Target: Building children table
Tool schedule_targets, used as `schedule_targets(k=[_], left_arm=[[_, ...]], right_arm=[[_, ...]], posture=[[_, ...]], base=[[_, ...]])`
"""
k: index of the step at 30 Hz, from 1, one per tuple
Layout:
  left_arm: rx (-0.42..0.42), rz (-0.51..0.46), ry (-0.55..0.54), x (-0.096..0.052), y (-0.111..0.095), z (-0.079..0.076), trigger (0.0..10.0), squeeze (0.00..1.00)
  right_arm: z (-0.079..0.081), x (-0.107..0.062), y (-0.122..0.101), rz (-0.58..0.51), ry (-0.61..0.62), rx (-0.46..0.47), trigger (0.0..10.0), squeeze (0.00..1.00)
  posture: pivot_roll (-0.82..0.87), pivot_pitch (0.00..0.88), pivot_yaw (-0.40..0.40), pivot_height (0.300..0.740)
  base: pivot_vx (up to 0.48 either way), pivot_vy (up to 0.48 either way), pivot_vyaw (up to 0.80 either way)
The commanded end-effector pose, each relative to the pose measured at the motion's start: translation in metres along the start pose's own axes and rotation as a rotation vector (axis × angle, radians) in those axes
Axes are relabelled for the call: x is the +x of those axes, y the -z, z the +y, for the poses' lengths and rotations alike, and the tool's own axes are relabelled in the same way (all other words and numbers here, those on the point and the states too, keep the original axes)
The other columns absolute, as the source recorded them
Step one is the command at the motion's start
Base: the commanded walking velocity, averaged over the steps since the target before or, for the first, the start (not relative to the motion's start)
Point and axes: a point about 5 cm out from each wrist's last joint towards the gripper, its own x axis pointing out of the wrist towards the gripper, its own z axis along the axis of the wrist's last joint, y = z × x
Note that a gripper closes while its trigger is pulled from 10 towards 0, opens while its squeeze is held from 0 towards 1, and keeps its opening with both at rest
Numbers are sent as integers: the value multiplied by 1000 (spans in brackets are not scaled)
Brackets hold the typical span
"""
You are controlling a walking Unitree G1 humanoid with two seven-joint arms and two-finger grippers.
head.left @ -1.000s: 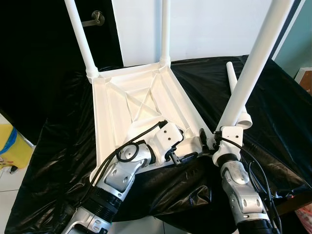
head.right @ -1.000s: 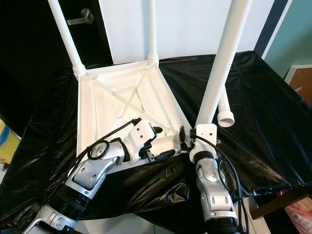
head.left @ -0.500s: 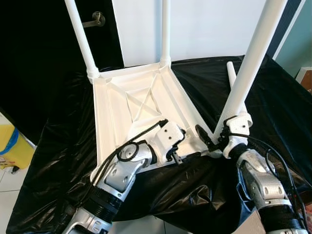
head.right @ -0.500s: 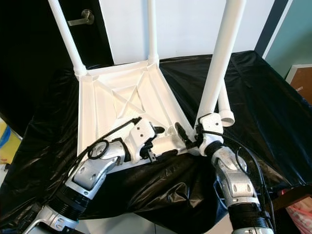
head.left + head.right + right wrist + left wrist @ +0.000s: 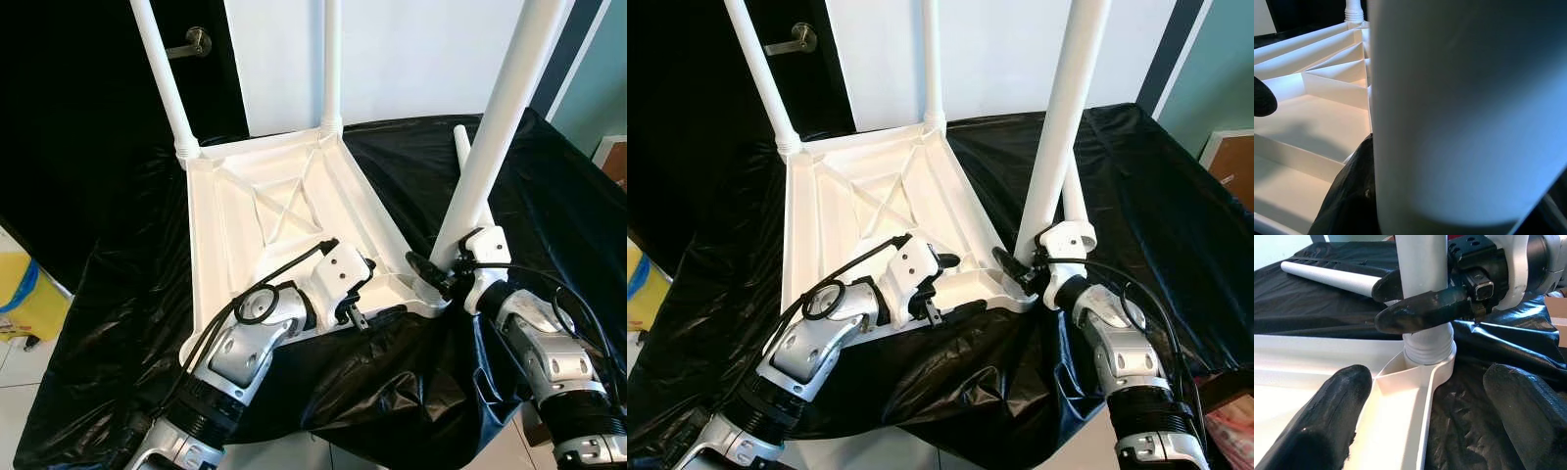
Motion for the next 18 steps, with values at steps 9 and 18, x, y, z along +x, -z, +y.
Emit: schedule_targets(k=[9,18], left_arm=[[6,37,6,-2,5,1,10000,0],[9,77,-40,-5,12,8,10000,0]], right_arm=[[1,-4,18,85,133,24,10000,0],[12,-3,21,88,361,67,10000,0]], posture=[[-149,0,27,740],[-153,0,34,740]], base=[[0,0,0],[0,0,0]])
